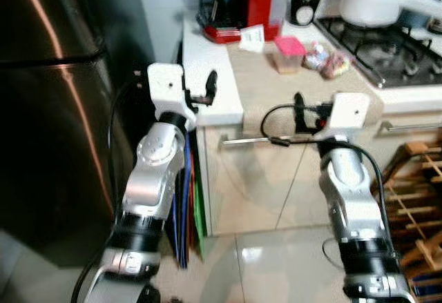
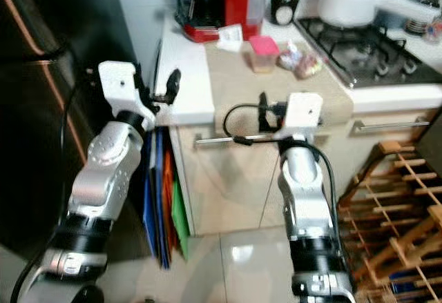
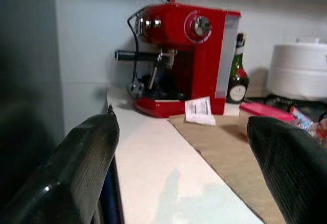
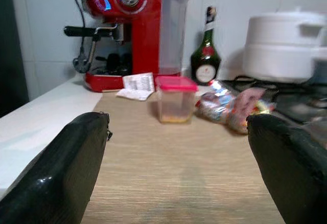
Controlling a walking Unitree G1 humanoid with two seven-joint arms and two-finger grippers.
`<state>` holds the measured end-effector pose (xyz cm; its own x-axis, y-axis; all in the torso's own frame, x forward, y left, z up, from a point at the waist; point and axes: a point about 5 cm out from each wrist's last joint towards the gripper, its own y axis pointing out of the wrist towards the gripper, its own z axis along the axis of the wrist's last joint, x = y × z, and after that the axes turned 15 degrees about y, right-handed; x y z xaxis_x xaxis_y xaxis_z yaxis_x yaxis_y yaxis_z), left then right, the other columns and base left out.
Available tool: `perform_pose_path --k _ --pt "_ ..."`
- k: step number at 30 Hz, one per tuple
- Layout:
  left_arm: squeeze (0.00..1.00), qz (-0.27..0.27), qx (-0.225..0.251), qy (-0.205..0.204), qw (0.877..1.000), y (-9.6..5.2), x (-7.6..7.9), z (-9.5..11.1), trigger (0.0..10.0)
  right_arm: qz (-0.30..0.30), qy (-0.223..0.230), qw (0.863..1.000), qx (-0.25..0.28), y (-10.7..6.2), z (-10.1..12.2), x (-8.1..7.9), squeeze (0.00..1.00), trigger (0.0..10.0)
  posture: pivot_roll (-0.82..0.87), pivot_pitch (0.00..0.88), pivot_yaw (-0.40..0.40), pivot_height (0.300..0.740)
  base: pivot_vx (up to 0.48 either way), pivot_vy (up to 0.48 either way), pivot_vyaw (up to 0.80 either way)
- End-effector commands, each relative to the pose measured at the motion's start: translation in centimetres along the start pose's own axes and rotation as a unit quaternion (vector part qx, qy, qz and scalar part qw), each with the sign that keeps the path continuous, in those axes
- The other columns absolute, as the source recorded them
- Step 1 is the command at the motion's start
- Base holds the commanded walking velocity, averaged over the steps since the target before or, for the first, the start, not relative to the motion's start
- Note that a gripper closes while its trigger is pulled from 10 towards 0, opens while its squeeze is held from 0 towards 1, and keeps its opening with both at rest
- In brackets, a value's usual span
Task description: Restocking fridge
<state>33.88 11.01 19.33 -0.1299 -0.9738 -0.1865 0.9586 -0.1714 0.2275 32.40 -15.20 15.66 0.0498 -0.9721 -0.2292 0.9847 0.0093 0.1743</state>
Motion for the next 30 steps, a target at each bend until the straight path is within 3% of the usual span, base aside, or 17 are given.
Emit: perform_pose_path --k 1,16,30 --pt "0.00 -0.003 0.003 -0.001 1.000 0.11 0.25 0.32 10.0 -0.003 -0.001 1.000 0.019 0.23 0.98 0.17 0.00 10.0 -0.06 0.000 0.042 0.740 0.442 0.000 0.00" --pt "0.00 0.010 -0.005 0.008 1.000 0.14 0.20 0.22 10.0 0.004 -0.005 1.000 0.012 0.18 0.83 0.00 0.00 10.0 -0.06 0.000 0.037 0.740 0.056 0.000 0.00" --pt "0.00 0.008 -0.013 0.008 1.000 0.18 0.08 -0.01 10.0 0.001 -0.002 1.000 0.010 0.12 0.70 -0.06 0.00 10.0 -0.06 0.000 0.040 0.740 0.191 -0.414 0.00"
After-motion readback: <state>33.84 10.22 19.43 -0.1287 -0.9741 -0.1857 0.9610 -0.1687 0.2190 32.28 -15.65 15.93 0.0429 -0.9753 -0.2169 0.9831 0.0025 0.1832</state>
